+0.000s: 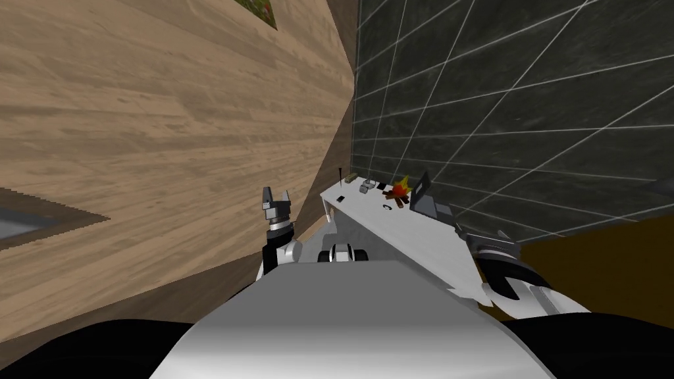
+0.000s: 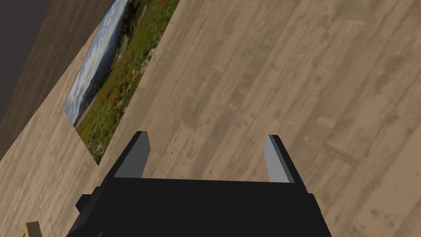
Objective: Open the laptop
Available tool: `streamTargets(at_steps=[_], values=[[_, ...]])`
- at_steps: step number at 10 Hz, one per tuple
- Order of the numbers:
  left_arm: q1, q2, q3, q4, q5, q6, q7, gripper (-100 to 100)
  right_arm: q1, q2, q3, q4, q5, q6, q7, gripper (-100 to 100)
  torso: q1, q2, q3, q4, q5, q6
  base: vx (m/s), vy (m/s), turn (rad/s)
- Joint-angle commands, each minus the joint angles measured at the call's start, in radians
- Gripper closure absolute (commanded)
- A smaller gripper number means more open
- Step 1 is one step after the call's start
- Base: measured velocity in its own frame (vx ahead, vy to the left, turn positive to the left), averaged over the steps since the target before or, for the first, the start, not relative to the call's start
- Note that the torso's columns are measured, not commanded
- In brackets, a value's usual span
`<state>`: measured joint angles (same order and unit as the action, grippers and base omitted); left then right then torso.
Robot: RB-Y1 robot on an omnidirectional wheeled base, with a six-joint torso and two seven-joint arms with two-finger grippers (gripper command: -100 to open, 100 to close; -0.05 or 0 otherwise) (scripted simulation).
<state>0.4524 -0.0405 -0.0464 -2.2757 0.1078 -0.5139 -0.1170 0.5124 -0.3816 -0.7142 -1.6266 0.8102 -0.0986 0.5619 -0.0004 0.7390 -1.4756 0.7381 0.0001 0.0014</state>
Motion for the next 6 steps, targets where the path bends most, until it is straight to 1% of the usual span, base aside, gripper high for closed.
streamTargets(at_steps=[1,2,4,5,6], values=[[0.0,0.0,0.0,0.0,0.0,0.0,0.0,0,0.007,-0.038,-0.036,0.055,0.049,0.06,0.056,-100,0.001,0.0,0.0,0.0,0.0,-0.002,0.092,0.067,0.378],[0.0,0.0,0.0,0.0,0.0,0.0,0.0,0,0.008,-0.055,-0.054,0.082,0.07,0.079,0.082,-100,0.002,-0.002,-0.001,0.0,0.0,-0.002,0.112,0.069,0.4],[0.0,0.0,0.0,0.0,0.0,0.0,0.0,0,0.012,-0.087,-0.088,0.131,0.107,0.114,0.132,-100,0.0,-0.003,-0.002,-0.001,0.0,-0.001,0.113,0.053,0.326],[0.0,0.0,0.0,0.0,0.0,0.0,0.0,0,0.014,-0.104,-0.103,0.152,0.125,0.13,0.154,-100,0.0,-0.001,0.0,0.0,0.0,-0.001,0.108,0.067,0.442],[0.0,0.0,0.0,0.0,0.0,0.0,0.0,0,0.015,-0.12,-0.117,0.172,0.141,0.145,0.175,-100,0.001,0.0,0.0,0.0,0.0,-0.002,0.101,0.059,0.311]])
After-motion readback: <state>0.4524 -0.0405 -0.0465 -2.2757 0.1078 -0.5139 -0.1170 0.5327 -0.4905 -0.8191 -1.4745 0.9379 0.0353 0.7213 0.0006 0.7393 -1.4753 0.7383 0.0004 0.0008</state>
